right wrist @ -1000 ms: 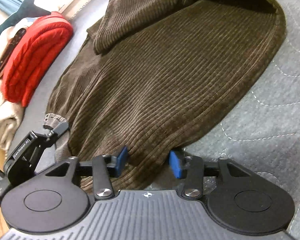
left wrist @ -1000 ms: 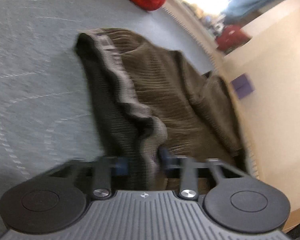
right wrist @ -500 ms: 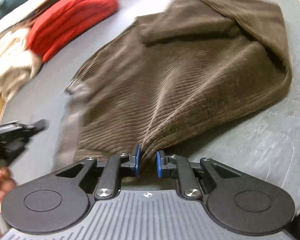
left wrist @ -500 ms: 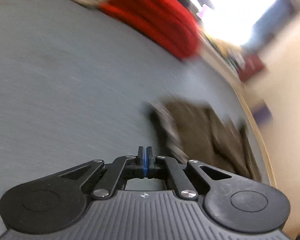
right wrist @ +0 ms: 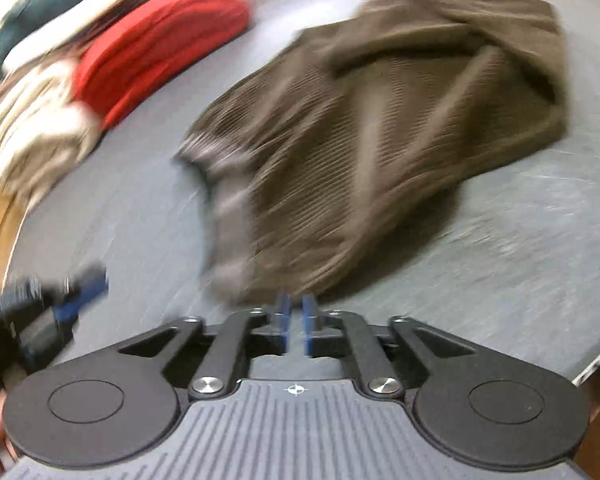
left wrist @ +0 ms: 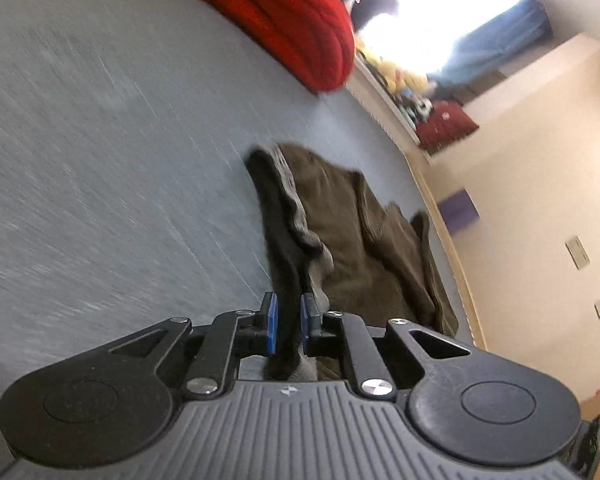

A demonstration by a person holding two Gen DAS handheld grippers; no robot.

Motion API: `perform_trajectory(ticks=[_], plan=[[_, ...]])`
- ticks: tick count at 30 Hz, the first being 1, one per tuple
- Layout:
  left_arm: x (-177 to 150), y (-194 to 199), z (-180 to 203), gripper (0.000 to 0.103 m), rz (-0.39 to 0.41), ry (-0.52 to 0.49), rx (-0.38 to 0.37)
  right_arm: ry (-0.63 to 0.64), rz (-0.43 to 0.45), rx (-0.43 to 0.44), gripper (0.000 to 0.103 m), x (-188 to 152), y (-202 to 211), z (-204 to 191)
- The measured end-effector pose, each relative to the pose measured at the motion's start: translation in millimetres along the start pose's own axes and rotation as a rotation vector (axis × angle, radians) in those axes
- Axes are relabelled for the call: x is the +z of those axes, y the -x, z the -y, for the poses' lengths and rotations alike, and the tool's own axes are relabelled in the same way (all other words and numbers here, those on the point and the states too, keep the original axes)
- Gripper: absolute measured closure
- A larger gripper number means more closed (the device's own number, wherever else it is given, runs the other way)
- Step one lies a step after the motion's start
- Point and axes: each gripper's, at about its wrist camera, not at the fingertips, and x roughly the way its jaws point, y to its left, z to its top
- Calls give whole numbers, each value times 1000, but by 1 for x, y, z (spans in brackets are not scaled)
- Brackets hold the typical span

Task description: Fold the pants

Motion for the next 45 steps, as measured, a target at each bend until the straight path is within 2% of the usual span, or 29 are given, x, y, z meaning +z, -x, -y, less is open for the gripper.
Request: perform_trajectory(ticks=[1, 2, 7, 10, 13, 14, 15, 17, 19, 21, 22, 23, 24, 25, 27, 30, 33, 36, 39, 41, 42, 43, 45], plan=[[-5, -10, 0, 74, -19, -1, 1, -40, 4, 7, 61, 8, -4, 17], [-5, -21, 1, 63, -33, -5, 3, -91, 9, 21, 58, 15, -8, 32], [11, -79, 9, 32, -66, 4, -35, -300, -33, 142, 55, 36, -37, 88], [24, -116, 11, 29, -108, 42, -56, -371, -38, 225, 55, 42, -54, 102], [29, -153, 18, 29, -134, 35, -24, -368, -32, 256, 55, 57, -60, 111], [31, -162, 21, 27, -119, 28, -27, -368, -37, 268, 55, 61, -62, 114], [33, -170, 24, 25, -102, 26, -27, -371, -47, 278, 55, 64, -65, 115], [37, -185, 31, 12, -76, 45, -36, -386, -65, 279, 55, 69, -67, 123], [40, -195, 40, 13, -55, 38, -14, -408, -68, 265, 55, 71, -71, 126], [42, -203, 46, 33, -32, 19, 35, -427, -77, 246, 55, 71, -75, 126], [44, -205, 46, 71, -36, 14, 76, -430, -80, 233, 57, 71, -75, 125], [47, -207, 42, 73, -59, 22, 108, -427, -79, 223, 60, 71, -77, 124], [48, -204, 39, 73, -63, 37, 90, -417, -77, 210, 67, 70, -76, 122], [49, -199, 39, 75, -63, 16, 90, -400, -74, 190, 77, 70, -76, 119], [51, -186, 45, 76, -59, -51, 109, -360, -63, 150, 85, 68, -73, 113], [59, -153, 48, 77, -19, -60, 131, -255, -40, 87, 90, 61, -67, 94], [71, -108, 38, 78, 18, -87, 206, -144, -71, 92, 91, 42, -60, 61], [86, -53, 10, 78, 16, -98, 293, 4, -141, 122, 91, 10, -51, 8], [95, -5, -18, 76, 25, -68, 363, 104, -206, 171, 91, -23, -45, -44], [97, 12, -31, 66, 8, -26, 416, 146, -257, 194, 90, -42, -44, -69], [97, 18, -32, 64, 10, -4, 451, 163, -287, 195, 86, -50, -44, -79], [96, 24, -31, 64, 30, -1, 484, 175, -308, 184, 81, -54, -42, -86], [89, 34, -12, 56, 107, -45, 595, 179, -316, 151, 78, -54, -34, -88]])
